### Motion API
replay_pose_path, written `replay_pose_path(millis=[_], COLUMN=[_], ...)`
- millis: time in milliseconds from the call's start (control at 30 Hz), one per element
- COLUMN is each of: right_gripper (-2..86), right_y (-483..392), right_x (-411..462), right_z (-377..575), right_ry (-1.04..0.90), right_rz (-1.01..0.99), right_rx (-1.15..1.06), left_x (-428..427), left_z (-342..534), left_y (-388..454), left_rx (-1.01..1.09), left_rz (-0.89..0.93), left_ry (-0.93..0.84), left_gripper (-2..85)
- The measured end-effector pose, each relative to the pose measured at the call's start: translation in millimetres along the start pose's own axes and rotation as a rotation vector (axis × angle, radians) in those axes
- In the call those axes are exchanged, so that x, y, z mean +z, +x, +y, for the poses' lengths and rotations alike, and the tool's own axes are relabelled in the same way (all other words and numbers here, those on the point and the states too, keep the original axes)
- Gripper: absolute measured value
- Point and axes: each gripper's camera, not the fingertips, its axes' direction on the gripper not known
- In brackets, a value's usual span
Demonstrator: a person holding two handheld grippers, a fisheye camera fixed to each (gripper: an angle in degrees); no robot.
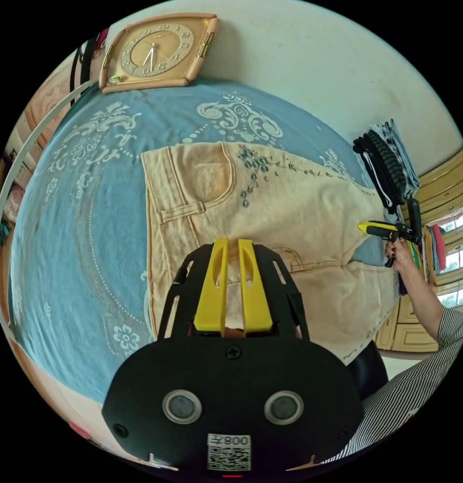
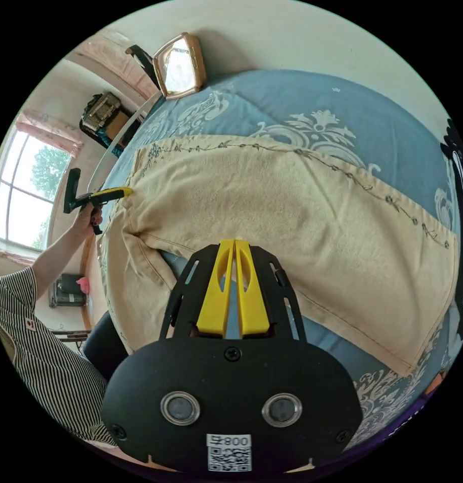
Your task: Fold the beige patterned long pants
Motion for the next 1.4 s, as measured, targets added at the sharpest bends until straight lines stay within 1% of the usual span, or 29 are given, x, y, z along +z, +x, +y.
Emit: replay_pose_path(millis=[100, 267, 367, 433, 500, 667, 933, 1000, 1233, 1400], right_gripper=[0.2, 0.7, 1.8, 3.5, 5.0, 6.7, 8.6, 8.5, 8.4, 8.0], right_y=[-12, -15, -21, -31, -38, -54, -73, -76, -93, -99], right_x=[-16, -38, -43, -42, -38, -26, 5, 7, 1, -7], right_z=[-9, -40, -70, -96, -115, -158, -194, -196, -194, -189], right_ry=[0.039, 0.098, 0.097, 0.086, 0.066, 0.0, -0.201, -0.215, -0.232, -0.238], right_rz=[0.081, 0.061, 0.067, 0.108, 0.134, 0.163, 0.149, 0.153, 0.151, 0.111], right_rx=[-0.085, -0.151, -0.213, -0.278, -0.33, -0.435, -0.518, -0.518, -0.567, -0.531], left_x=[-17, -23, -20, -17, -8, 11, 39, 45, 39, 29], left_z=[-26, -85, -130, -157, -192, -248, -317, -332, -360, -365], left_y=[12, 19, 23, 26, 30, 45, 71, 79, 96, 125], left_rx=[0.046, 0.084, 0.115, 0.147, 0.182, 0.258, 0.37, 0.395, 0.427, 0.506], left_rz=[-0.036, -0.079, -0.149, -0.188, -0.235, -0.322, -0.315, -0.3, -0.274, -0.313], left_ry=[0.051, 0.044, 0.001, -0.028, -0.092, -0.208, -0.4, -0.444, -0.491, -0.508], left_gripper=[5.3, 7.6, 8.9, 9.7, 10.5, 11.2, 11.7, 11.6, 10.7, 6.9])
